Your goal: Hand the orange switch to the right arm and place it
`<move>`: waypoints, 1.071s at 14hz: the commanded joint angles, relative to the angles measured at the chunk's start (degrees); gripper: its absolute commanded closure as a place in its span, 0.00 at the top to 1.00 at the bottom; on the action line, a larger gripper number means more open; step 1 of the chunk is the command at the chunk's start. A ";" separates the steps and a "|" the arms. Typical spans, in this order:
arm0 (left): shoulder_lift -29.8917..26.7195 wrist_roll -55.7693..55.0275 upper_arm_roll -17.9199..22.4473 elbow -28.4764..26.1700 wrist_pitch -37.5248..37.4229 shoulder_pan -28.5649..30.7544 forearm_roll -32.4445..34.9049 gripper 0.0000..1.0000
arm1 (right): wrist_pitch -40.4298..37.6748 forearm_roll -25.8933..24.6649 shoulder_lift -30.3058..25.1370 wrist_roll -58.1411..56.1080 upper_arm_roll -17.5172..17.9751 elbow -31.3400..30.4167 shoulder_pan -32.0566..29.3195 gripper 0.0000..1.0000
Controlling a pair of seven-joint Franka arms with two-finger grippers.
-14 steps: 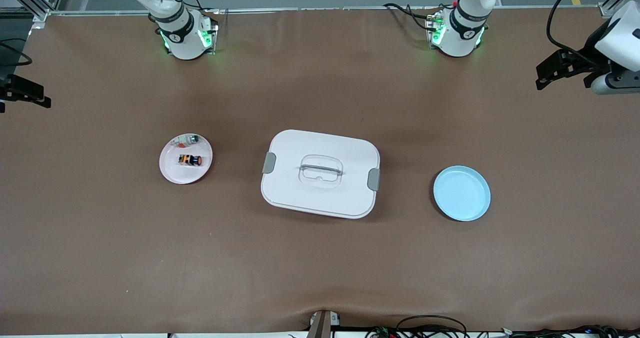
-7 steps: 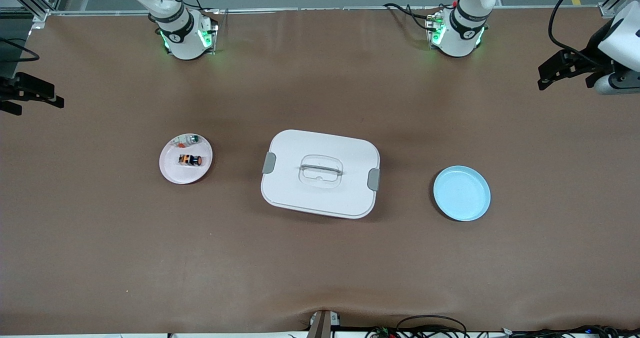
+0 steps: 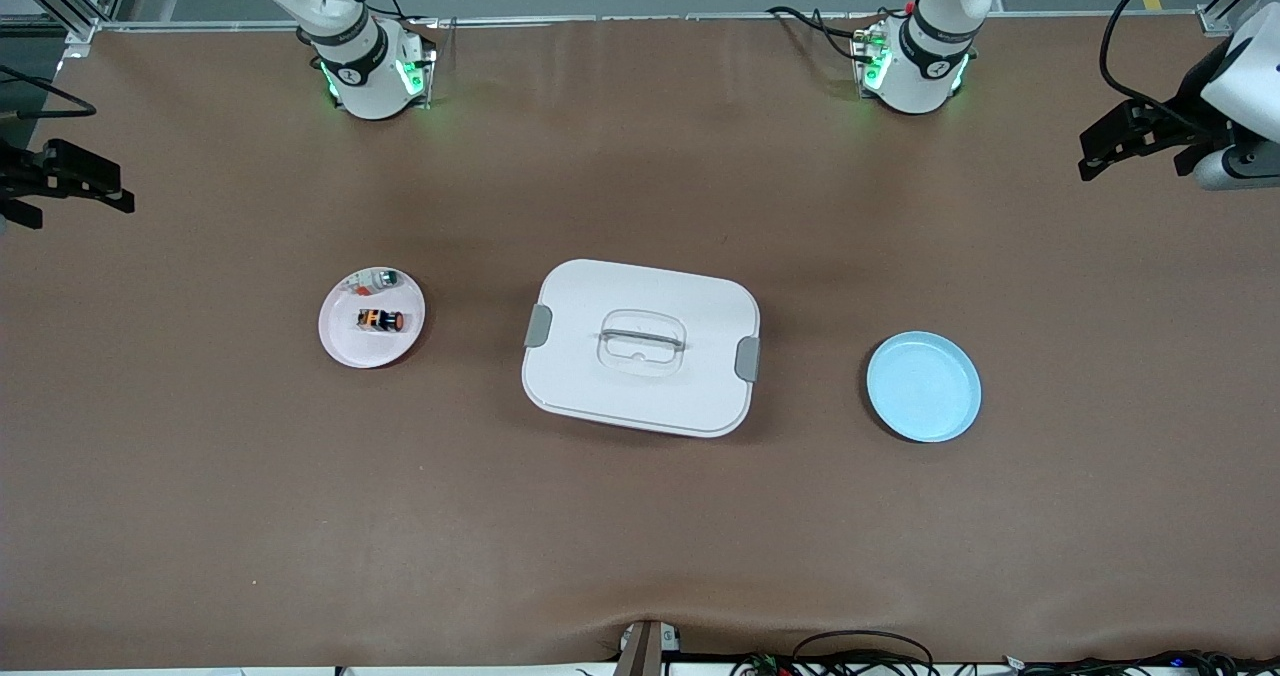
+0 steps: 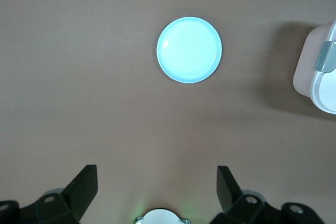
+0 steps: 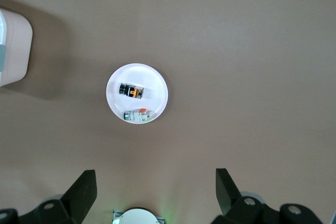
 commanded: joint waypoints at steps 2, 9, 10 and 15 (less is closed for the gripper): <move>-1.06 1.10 0.06 -0.43 -0.12 0.46 -0.24 1.00 | 1.15 -0.51 0.02 1.30 0.11 1.03 -0.43 1.00; -1.06 1.10 0.06 -0.43 -0.12 0.46 -0.24 1.00 | 0.98 1.69 -1.64 1.39 -0.77 -0.11 -0.96 1.00; -1.14 1.10 0.06 -0.43 -0.12 0.46 -0.24 1.00 | 0.98 1.69 -2.00 1.39 -0.77 -0.63 -0.88 1.00; -1.23 1.10 0.06 -0.43 -0.12 0.46 -0.24 1.00 | 2.03 1.69 -3.49 3.68 -0.77 -2.48 -0.88 1.00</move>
